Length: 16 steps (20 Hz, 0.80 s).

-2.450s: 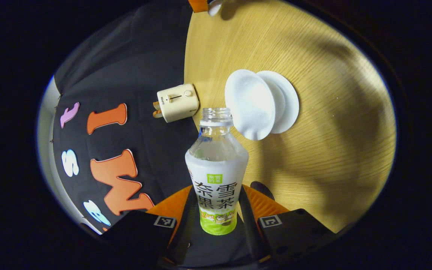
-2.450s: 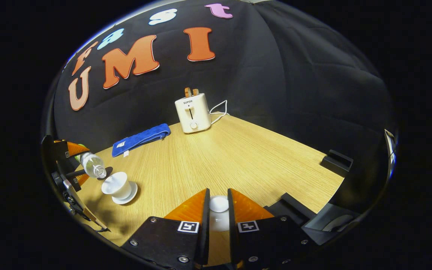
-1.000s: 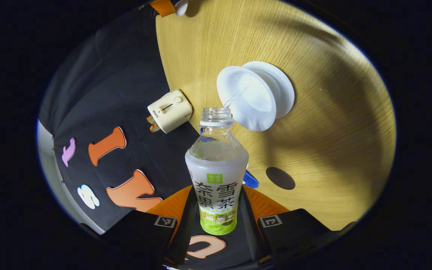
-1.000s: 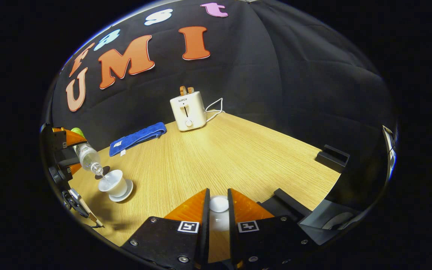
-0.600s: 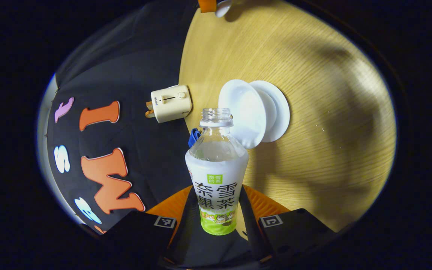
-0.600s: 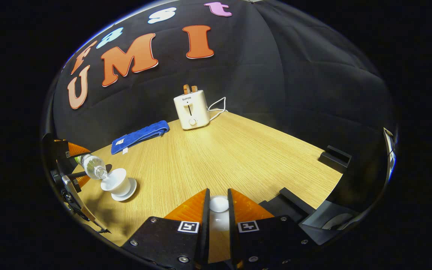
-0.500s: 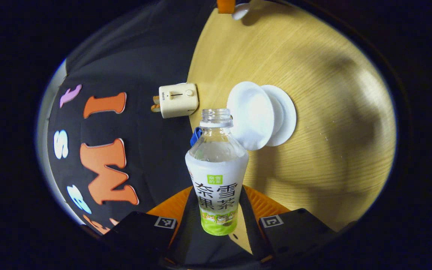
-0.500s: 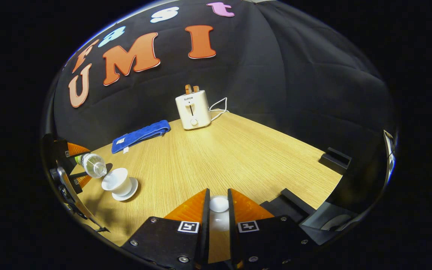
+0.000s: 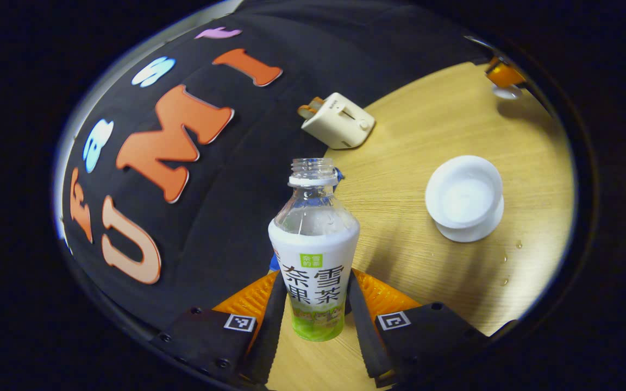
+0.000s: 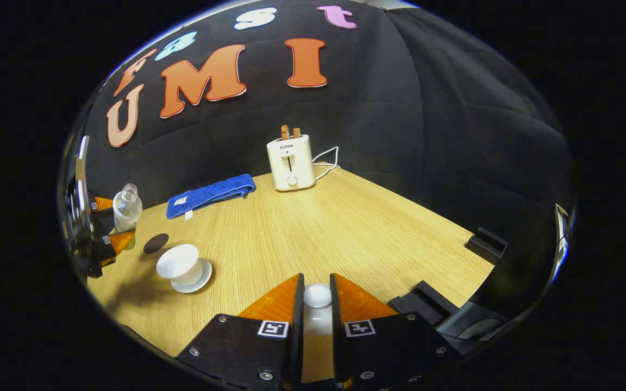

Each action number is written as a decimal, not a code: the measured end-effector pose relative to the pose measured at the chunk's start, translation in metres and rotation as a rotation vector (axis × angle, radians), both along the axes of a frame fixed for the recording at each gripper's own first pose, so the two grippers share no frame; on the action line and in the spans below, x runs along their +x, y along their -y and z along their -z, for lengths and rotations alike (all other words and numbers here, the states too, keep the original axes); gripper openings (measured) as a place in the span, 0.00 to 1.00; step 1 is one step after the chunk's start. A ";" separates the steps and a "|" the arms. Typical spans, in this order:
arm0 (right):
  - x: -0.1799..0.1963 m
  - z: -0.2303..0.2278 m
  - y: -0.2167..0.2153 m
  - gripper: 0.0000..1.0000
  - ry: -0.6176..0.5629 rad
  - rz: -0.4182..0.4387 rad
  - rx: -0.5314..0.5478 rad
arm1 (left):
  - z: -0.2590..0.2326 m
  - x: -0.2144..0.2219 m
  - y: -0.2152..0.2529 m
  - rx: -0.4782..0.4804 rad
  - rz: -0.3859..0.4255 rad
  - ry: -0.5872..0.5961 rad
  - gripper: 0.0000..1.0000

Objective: Open the teacup lid with one hand, grasp the water bottle and pour water into the teacup with the other hand; after pouring, place the water bottle on the coaster and then close the teacup lid.

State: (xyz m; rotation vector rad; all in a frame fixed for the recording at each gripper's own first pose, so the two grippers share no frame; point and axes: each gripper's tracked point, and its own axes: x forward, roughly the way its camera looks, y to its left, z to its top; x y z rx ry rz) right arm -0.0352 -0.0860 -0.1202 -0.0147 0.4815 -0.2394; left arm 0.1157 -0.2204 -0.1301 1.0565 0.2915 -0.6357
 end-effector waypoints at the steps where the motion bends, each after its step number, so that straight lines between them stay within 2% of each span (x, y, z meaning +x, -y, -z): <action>1: 0.001 -0.001 0.000 0.23 0.000 0.000 0.000 | -0.004 0.005 -0.006 -0.067 -0.043 -0.032 0.62; 7: 0.006 -0.004 -0.006 0.23 -0.003 -0.004 -0.009 | -0.012 0.041 -0.020 -0.407 -0.205 -0.199 0.62; 8: 0.007 -0.003 -0.007 0.23 -0.005 -0.005 -0.010 | -0.012 0.047 -0.019 -0.473 -0.234 -0.232 0.66; 10: 0.009 -0.002 -0.008 0.23 -0.010 -0.007 -0.012 | -0.014 0.053 -0.025 -0.580 -0.285 -0.292 0.62; 16: 0.015 0.000 -0.014 0.23 -0.019 -0.017 0.000 | 0.006 0.098 -0.033 -0.704 -0.372 -0.302 0.63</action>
